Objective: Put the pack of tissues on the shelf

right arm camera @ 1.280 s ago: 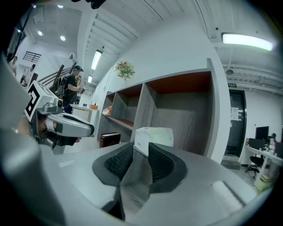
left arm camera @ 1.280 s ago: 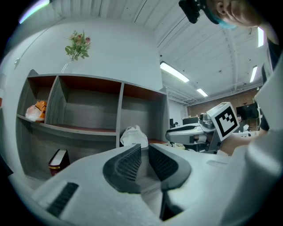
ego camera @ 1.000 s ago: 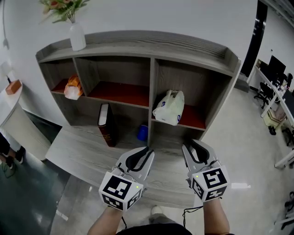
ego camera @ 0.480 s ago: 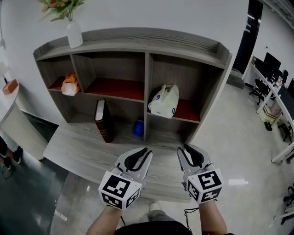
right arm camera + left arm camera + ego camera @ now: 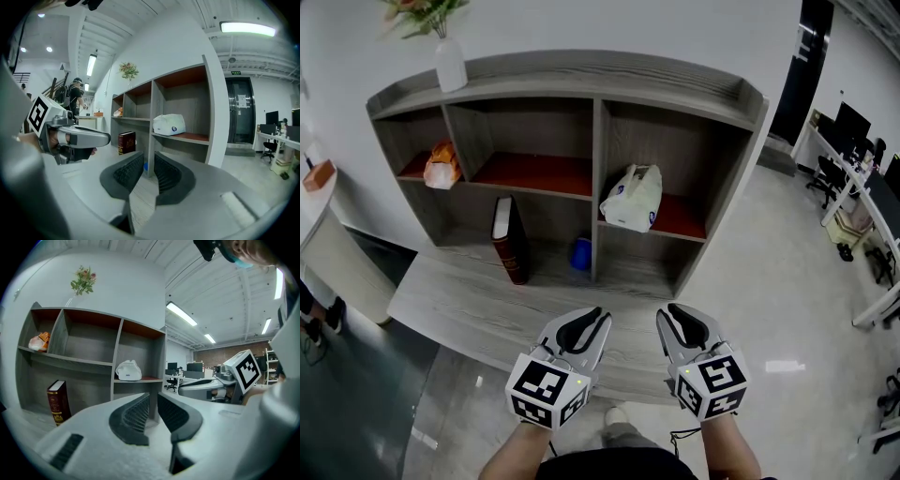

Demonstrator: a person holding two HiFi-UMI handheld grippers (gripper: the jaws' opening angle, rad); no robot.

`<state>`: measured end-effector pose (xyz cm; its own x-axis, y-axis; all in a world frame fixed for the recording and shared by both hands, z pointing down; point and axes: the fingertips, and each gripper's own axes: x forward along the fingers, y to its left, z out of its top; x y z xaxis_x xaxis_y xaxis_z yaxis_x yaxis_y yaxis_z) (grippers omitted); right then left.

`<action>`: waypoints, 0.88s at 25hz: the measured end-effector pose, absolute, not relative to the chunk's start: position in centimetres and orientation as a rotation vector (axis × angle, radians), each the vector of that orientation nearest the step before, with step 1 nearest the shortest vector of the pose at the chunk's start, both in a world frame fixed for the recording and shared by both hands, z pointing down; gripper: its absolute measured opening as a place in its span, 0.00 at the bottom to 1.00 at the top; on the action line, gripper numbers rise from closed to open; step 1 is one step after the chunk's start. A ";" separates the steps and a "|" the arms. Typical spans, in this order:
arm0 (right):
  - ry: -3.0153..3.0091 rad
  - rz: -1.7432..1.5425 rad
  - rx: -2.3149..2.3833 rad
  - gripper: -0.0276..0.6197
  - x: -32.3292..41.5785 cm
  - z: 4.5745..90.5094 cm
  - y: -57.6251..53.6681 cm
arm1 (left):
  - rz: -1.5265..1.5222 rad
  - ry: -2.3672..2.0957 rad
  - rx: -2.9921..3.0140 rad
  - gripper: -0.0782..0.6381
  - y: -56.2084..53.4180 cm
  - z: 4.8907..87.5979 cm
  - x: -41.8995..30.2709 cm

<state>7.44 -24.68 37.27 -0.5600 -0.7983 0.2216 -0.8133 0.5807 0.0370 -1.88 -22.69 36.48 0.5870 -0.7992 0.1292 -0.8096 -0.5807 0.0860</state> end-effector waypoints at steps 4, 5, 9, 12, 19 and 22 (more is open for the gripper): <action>-2.593 0.120 1.355 0.14 7.5 37.7 -24.2 | 0.126 -1.360 2.669 0.17 -22.3 37.0 -1.9; -2.593 0.124 1.359 0.14 7.6 37.8 -24.1 | 0.128 -1.359 2.668 0.17 -22.2 37.2 -1.9; -2.595 0.144 1.371 0.11 7.5 38.2 -23.6 | 0.133 -1.355 2.659 0.17 -21.7 37.6 -2.0; -2.595 0.163 1.367 0.08 7.4 38.6 -23.2 | 0.132 -1.354 2.651 0.17 -21.4 37.8 -2.1; -2.579 0.212 1.367 0.04 7.3 40.0 -22.5 | 0.131 -1.340 2.636 0.17 -20.7 38.6 -2.2; -2.574 0.242 1.365 0.04 7.3 40.5 -22.3 | 0.133 -1.336 2.628 0.17 -20.6 39.0 -2.2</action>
